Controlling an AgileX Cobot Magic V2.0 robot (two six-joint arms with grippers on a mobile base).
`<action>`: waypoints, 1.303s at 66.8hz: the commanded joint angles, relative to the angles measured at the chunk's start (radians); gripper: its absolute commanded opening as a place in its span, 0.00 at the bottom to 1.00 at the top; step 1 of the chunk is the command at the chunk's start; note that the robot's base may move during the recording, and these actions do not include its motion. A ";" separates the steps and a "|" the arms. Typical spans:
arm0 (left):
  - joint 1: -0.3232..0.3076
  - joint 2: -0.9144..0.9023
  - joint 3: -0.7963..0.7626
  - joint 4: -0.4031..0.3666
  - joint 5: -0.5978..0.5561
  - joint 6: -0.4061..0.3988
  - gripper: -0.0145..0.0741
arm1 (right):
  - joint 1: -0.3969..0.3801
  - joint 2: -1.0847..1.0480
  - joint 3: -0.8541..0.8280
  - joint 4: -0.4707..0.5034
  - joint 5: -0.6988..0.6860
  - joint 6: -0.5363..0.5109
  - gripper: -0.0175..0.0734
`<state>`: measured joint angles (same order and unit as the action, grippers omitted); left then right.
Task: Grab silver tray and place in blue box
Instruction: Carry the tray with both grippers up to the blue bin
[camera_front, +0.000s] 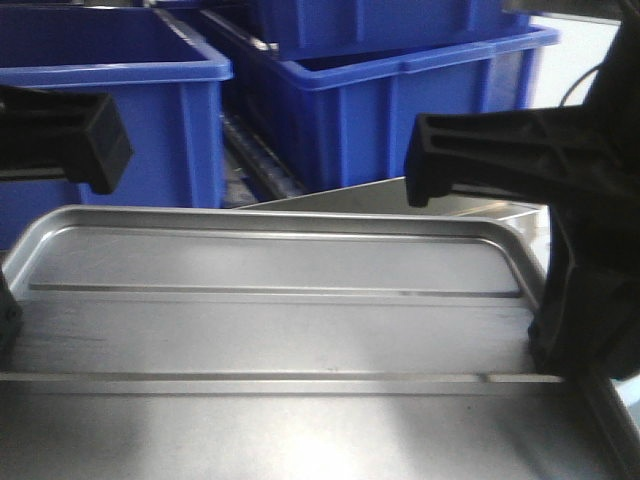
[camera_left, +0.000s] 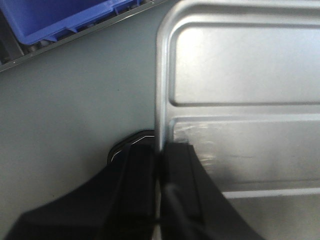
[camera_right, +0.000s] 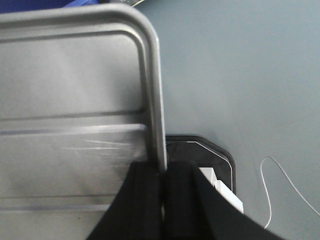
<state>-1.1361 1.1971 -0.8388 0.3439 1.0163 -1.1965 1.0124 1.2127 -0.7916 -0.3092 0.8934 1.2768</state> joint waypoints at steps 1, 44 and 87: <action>-0.009 -0.022 -0.027 0.006 -0.029 -0.007 0.15 | 0.005 -0.026 -0.028 -0.026 -0.048 0.004 0.25; -0.009 -0.022 -0.027 0.006 -0.029 -0.007 0.15 | 0.005 -0.026 -0.028 -0.026 -0.048 0.004 0.25; -0.009 -0.022 -0.027 0.006 -0.029 -0.007 0.15 | 0.005 -0.026 -0.028 -0.026 -0.048 0.004 0.25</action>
<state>-1.1361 1.1971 -0.8388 0.3439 1.0163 -1.1965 1.0124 1.2127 -0.7916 -0.3092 0.8934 1.2768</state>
